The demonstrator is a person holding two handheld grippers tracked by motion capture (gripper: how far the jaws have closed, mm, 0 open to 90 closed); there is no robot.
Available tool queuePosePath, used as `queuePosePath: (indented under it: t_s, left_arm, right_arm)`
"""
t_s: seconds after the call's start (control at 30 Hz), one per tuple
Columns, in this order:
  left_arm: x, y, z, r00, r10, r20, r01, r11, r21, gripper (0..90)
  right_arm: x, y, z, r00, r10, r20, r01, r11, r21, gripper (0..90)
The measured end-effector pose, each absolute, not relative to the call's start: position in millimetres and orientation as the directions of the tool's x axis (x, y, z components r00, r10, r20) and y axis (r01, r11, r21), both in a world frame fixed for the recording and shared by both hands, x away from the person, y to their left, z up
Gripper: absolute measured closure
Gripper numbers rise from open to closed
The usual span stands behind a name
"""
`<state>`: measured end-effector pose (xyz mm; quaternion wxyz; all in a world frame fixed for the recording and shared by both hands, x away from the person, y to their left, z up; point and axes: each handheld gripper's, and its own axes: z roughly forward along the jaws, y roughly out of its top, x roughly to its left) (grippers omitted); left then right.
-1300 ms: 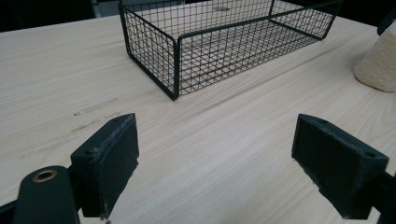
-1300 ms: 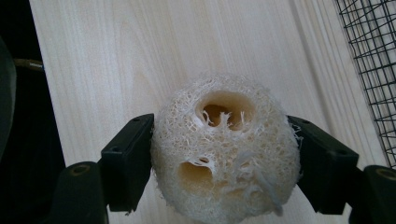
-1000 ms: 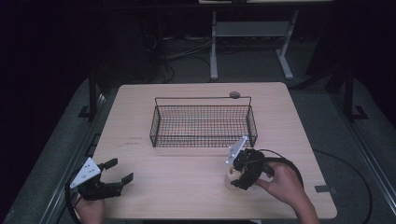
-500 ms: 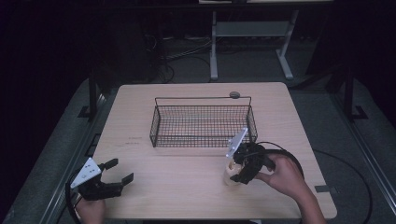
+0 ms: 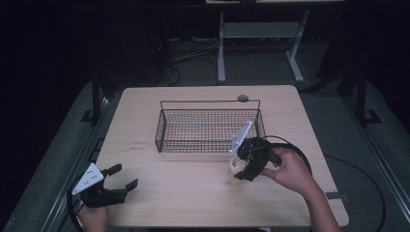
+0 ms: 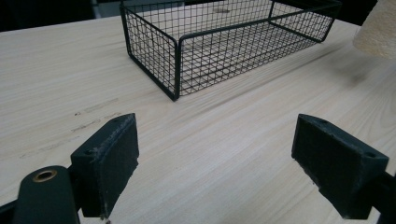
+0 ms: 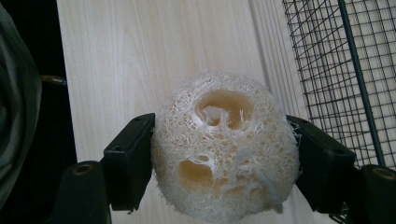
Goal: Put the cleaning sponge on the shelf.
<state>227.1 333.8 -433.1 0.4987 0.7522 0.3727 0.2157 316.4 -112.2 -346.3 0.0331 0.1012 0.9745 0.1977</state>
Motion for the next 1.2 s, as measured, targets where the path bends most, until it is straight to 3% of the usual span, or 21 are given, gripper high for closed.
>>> queuePosePath:
  t_s: [1.2]
  left_arm:
    - [227.0,334.4,-432.3,0.629,0.776,-0.043,0.341,-0.226,0.913,13.7]
  right_arm:
    - [343.0,-100.0,-311.2,-0.983,0.182,-0.011,0.161,0.894,0.418,28.4]
